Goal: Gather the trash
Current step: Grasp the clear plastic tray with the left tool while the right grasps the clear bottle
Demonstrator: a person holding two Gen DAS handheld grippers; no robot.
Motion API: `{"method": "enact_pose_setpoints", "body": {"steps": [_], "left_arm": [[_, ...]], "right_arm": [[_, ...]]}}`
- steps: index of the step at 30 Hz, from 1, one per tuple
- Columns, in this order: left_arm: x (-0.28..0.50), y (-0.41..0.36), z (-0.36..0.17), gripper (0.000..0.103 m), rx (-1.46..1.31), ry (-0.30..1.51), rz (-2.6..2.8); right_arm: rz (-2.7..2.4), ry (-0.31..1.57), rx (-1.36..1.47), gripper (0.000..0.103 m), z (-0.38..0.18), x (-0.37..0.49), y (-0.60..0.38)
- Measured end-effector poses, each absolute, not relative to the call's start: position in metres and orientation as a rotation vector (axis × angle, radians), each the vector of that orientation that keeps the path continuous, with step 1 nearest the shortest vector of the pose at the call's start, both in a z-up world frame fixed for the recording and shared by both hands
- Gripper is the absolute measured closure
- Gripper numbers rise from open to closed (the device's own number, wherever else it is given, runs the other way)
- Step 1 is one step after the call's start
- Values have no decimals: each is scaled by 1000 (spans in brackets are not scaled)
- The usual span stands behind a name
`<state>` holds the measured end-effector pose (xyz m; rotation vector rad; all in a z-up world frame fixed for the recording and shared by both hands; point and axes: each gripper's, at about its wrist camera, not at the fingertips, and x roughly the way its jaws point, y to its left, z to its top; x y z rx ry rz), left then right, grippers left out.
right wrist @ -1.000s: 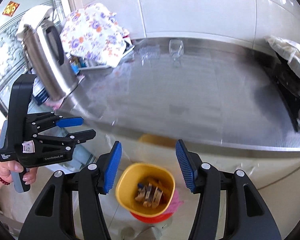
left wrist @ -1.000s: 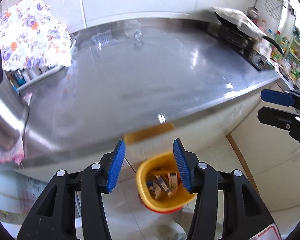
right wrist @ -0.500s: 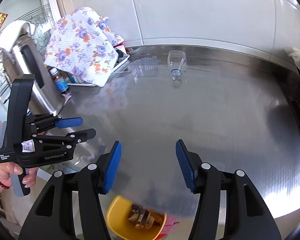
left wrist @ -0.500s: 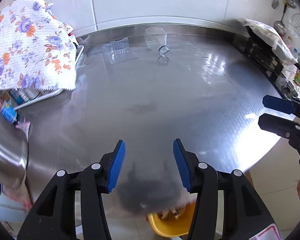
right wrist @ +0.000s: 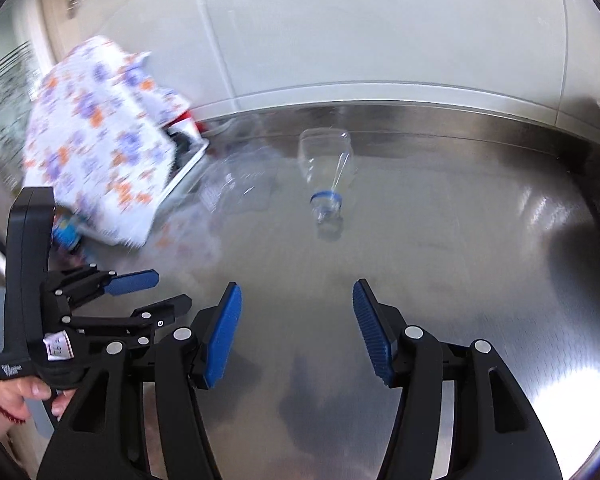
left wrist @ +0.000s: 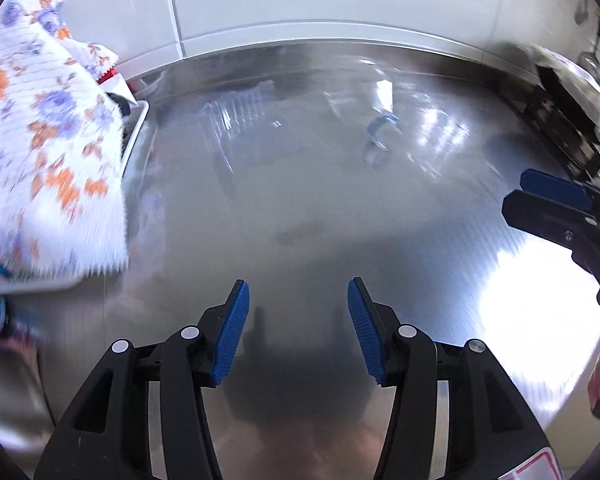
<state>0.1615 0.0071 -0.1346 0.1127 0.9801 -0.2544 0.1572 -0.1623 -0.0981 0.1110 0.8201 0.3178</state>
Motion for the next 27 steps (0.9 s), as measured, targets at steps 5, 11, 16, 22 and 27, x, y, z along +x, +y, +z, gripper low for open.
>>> {"method": "enact_pose_setpoints", "body": {"steps": [5,11,16,22,27], "left_arm": [[222,17,-146,47,78,996,-207],[278,31,-147,46,4,990,-162],[302,30,-145,45,8,974,-174],[326,32,-145,45,-7,961,-179],[339,32,-143,46,11,949,-166]], "right_arm": [[232,827,105,29,-107,208,-150],[190,845,126,29,-117,253,-146],[176,872,129,29,-130,282,-139],[154,891,128,29,-140,302,-133],[144,895,112,29,-142,317,-124]]}}
